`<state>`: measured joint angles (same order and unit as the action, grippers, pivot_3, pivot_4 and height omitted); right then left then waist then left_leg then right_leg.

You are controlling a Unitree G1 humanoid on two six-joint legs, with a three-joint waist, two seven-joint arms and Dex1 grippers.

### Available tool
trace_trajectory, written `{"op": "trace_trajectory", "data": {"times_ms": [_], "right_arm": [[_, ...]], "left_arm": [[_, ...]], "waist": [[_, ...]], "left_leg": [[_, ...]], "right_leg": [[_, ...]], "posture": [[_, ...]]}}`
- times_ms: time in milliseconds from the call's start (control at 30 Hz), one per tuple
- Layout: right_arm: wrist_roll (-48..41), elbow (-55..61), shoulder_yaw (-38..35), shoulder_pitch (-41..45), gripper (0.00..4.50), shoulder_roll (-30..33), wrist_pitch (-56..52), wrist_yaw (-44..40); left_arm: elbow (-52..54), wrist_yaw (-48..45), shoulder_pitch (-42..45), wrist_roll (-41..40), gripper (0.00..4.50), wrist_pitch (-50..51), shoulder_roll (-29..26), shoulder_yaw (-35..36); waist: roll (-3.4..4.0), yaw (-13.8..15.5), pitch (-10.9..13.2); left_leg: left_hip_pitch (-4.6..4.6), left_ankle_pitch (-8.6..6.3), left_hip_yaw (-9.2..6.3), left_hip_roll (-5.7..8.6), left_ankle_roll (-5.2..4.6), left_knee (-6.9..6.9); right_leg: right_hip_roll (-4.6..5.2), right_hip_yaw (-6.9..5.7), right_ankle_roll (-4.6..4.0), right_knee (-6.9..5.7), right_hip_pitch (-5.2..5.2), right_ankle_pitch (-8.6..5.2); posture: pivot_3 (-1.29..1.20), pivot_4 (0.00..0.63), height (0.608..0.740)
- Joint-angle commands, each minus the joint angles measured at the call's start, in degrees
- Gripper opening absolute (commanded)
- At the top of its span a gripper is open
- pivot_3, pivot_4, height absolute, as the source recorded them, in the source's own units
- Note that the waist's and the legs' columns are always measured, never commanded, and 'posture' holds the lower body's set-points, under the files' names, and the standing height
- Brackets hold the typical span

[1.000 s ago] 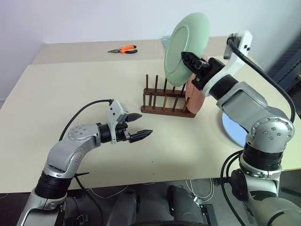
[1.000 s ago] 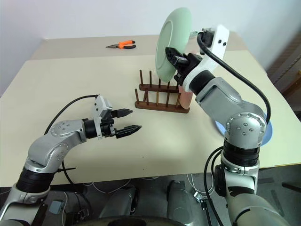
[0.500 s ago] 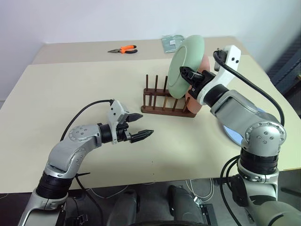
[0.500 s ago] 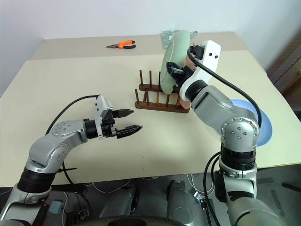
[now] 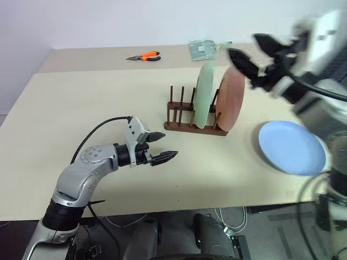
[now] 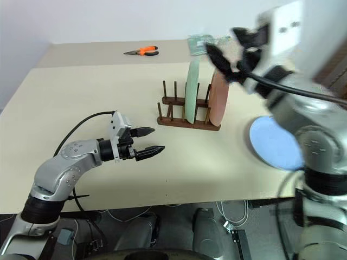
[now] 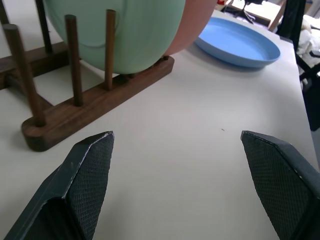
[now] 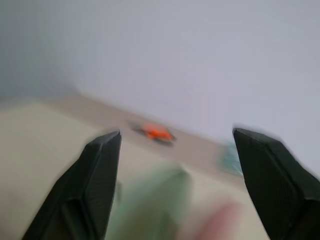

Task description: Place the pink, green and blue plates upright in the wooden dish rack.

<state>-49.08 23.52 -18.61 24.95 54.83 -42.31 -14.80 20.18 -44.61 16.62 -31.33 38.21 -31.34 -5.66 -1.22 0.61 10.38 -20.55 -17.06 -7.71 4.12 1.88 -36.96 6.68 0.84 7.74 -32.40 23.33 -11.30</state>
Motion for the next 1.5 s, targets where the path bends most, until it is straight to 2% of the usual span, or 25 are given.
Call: {"op": "trace_trajectory", "data": {"times_ms": [33, 133, 233, 400, 500, 567, 700, 733, 767, 900, 1000, 1133, 1233, 1300, 1400, 1500], "right_arm": [[5.1, -2.5, -5.9, -12.1, 4.47, 2.1, 1.7, -8.7], [10.2, -1.8, -5.3, -22.2, 4.47, 1.0, 3.0, -10.4], [16.0, -1.3, -0.7, -28.6, 4.47, 0.8, 2.2, -10.0], [24.1, -4.0, 6.0, -30.5, 4.47, -2.8, 0.1, -5.4], [26.1, -5.7, 7.1, -29.5, 3.66, -5.1, -0.9, -4.2], [28.3, -6.2, 7.9, -29.4, 2.59, -5.3, -0.7, -4.1], [29.9, -6.9, 6.5, -27.3, 0.73, -6.1, -0.2, -4.4], [30.2, -6.9, 6.0, -26.4, 0.28, -6.1, -0.2, -4.3], [30.4, -6.9, 5.0, -25.0, 0.05, -6.6, -0.8, -3.5], [32.5, -7.3, 1.9, -19.5, 0.05, -7.5, 1.3, -1.2], [32.3, -7.8, -2.3, -9.0, 0.05, -9.0, 7.0, 2.0], [20.8, -5.0, -7.1, 9.2, 0.05, -14.3, 6.5, 1.9], [11.4, -3.6, -7.0, 19.5, 0.05, -18.1, 2.4, 1.0], [5.6, -2.9, -5.8, 24.7, 0.05, -22.6, -0.5, 3.2], [-3.4, -2.4, -3.9, 31.2, 0.05, -34.1, -3.3, 11.5], [-10.1, -3.6, -1.8, 34.3, 0.05, -45.3, -4.5, 19.5]], "left_arm": [[1.3, -2.0, 0.6, 0.1, 4.19, -1.1, -0.6, -0.6], [1.4, -3.5, 0.9, 0.2, 4.19, -1.5, -0.7, -1.6], [1.3, -3.7, 1.4, 0.2, 4.19, -1.4, -0.2, -1.9], [1.1, -4.1, 1.8, 0.7, 4.19, -1.5, 0.0, -2.4], [1.2, -4.3, 1.7, 0.8, 4.19, -1.4, -0.1, -2.4], [1.2, -4.3, 1.7, 0.9, 4.19, -1.4, -0.2, -2.4], [1.4, -4.2, 1.4, 1.0, 4.19, -1.3, -0.4, -2.1], [1.4, -4.2, 1.3, 1.1, 4.19, -1.4, -0.5, -2.1], [1.3, -4.1, 1.2, 1.2, 4.19, -1.5, -0.5, -2.2], [0.9, -4.0, 1.2, 1.5, 4.19, -1.8, -0.4, -2.1], [0.4, -4.2, 1.2, 1.7, 4.19, -2.2, -0.5, -1.9], [-0.2, -4.3, 1.1, 2.0, 4.19, -2.7, -0.6, -1.5], [-0.9, -4.3, 1.3, 2.3, 4.19, -3.0, -0.4, -1.5], [-1.5, -4.3, 1.5, 2.7, 4.19, -3.3, -0.2, -1.7], [-1.8, -4.0, 1.5, 3.0, 4.19, -3.5, 0.0, -1.7], [-1.8, -3.8, 1.1, 3.1, 4.19, -3.7, 0.1, -1.6]], "waist": [[0.05, 0.2, 0.0], [0.27, 0.0, 0.1], [0.41, -0.1, 0.1], [0.38, 0.0, 0.1], [0.35, 0.0, 0.1], [0.34, 0.1, 0.1], [0.28, 0.3, 0.1], [0.28, 0.2, 0.1], [0.28, 0.2, 0.1], [0.31, 0.0, 0.1], [0.52, -0.2, 0.3], [0.72, -0.3, 0.3], [0.64, -0.3, 0.3], [0.57, -0.2, 0.3], [0.57, -0.4, 0.2], [0.6, -0.9, 0.3]], "left_leg": [[-0.04, 0.0, 0.04, 0.01, -0.01, 0.0], [-0.05, -0.05, 0.15, 0.02, -0.08, 0.02], [0.02, -0.06, 0.28, -0.01, -0.1, 0.01], [0.03, -0.07, 0.27, -0.06, -0.08, -0.12], [0.03, -0.07, 0.26, -0.05, -0.08, -0.11], [0.01, -0.07, 0.24, -0.02, -0.08, -0.1], [-0.01, -0.07, 0.17, 0.01, -0.08, -0.09], [-0.02, -0.07, 0.17, 0.01, -0.08, -0.1], [0.0, -0.07, 0.19, 0.01, -0.08, -0.11], [0.06, -0.07, 0.2, -0.02, -0.08, -0.11], [0.05, -0.06, 0.23, -0.01, -0.09, -0.07], [0.05, -0.05, 0.31, -0.01, -0.09, -0.05], [0.05, -0.05, 0.13, -0.06, -0.09, 0.03], [0.04, -0.05, 0.05, -0.06, -0.09, 0.03], [0.06, -0.05, -0.02, -0.04, -0.09, 0.0], [0.05, -0.03, -0.06, -0.03, -0.05, 0.01]], "right_leg": [[0.01, 0.04, -0.01, 0.08, 0.0, 0.01], [0.07, 0.12, -0.07, 0.1, 0.06, 0.07], [0.07, 0.21, 0.0, 0.08, 0.08, 0.07], [0.04, 0.16, -0.01, 0.09, 0.03, 0.08], [0.07, 0.18, -0.01, 0.15, 0.01, 0.08], [0.08, 0.18, 0.0, 0.15, 0.0, 0.09], [0.08, 0.15, 0.01, 0.16, -0.01, 0.1], [0.08, 0.15, 0.01, 0.16, -0.01, 0.1], [0.08, 0.17, 0.02, 0.16, -0.03, 0.1], [0.04, 0.16, 0.02, 0.14, -0.04, 0.1], [0.03, 0.16, 0.01, 0.11, 0.01, 0.11], [0.01, 0.25, 0.08, 0.11, 0.06, 0.22], [-0.06, 0.13, 0.01, 0.12, 0.05, 0.26], [-0.06, 0.09, -0.13, 0.14, 0.02, 0.35], [-0.01, 0.16, -0.18, 0.16, 0.02, 0.37], [-0.02, 0.22, -0.23, 0.05, 0.15, 0.41]], "posture": [[0.0, 0.15, 0.74], [0.0, 0.15, 0.74], [0.0, 0.15, 0.74], [0.0, 0.15, 0.74], [0.0, 0.15, 0.74], [0.0, 0.15, 0.74], [0.0, 0.15, 0.74], [0.0, 0.15, 0.74], [0.0, 0.15, 0.74], [0.0, 0.15, 0.74], [0.0, 0.15, 0.74], [0.0, 0.15, 0.74], [0.0, 0.15, 0.74], [0.0, 0.15, 0.74], [0.0, 0.15, 0.74], [0.0, 0.15, 0.74]]}}
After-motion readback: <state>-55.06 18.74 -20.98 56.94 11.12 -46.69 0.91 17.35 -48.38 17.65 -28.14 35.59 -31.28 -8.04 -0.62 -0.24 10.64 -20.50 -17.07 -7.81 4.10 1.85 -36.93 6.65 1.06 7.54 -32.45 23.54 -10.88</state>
